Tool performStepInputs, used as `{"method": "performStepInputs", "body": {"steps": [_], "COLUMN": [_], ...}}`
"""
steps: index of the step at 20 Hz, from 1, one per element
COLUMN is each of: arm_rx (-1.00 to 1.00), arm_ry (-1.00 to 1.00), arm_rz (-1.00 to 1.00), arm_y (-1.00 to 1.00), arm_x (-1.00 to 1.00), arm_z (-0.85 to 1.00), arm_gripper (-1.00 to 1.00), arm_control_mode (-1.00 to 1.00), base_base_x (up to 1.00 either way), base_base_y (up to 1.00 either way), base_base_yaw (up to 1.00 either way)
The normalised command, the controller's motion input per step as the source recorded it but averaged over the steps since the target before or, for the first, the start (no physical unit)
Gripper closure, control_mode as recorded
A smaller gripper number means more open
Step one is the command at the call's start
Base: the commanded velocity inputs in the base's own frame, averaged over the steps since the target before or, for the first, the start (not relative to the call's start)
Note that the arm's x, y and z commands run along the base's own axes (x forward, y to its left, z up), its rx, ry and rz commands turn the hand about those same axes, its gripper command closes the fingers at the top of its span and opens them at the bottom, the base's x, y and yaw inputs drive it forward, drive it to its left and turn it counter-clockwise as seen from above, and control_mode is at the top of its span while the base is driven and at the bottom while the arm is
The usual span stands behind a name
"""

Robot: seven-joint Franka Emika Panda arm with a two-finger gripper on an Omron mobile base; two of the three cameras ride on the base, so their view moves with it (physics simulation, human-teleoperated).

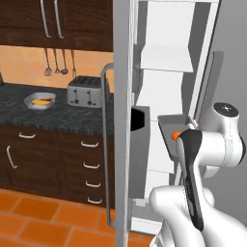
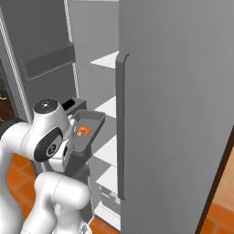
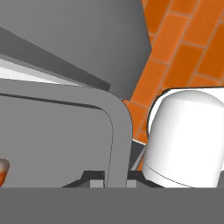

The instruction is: Take the meat container that has the shrimp and place it on the second highest rack of the freezer. Then take the vegetable container that has the carrot and corn and place it on the highest rack of the freezer.

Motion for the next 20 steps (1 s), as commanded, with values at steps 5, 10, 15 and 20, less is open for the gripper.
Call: {"method": "performStepInputs", "body": {"steps": [5, 10, 15, 20], "arm_rx": [0.00, 0.00, 0.00, 0.00], "arm_ry": [0.00, 0.00, 0.00, 0.00], "arm_rz": [0.00, 0.00, 0.00, 0.00], "arm_y": [0.00, 0.00, 0.00, 0.00], "arm_x": [0.00, 0.00, 0.00, 0.00], "arm_z": [0.00, 0.00, 0.00, 0.00], "arm_gripper": [1.00, 1.00, 1.00, 1.00], "arm_control_mode": [1.00, 1.00, 1.00, 1.00], "base_base_x": [0.12, -0.03, 0.01, 0.38], "base_base_y": [-0.09, -0.36, -0.51, 0.05], "base_base_yaw": [0.07, 0.03, 0.06, 0.07]}}
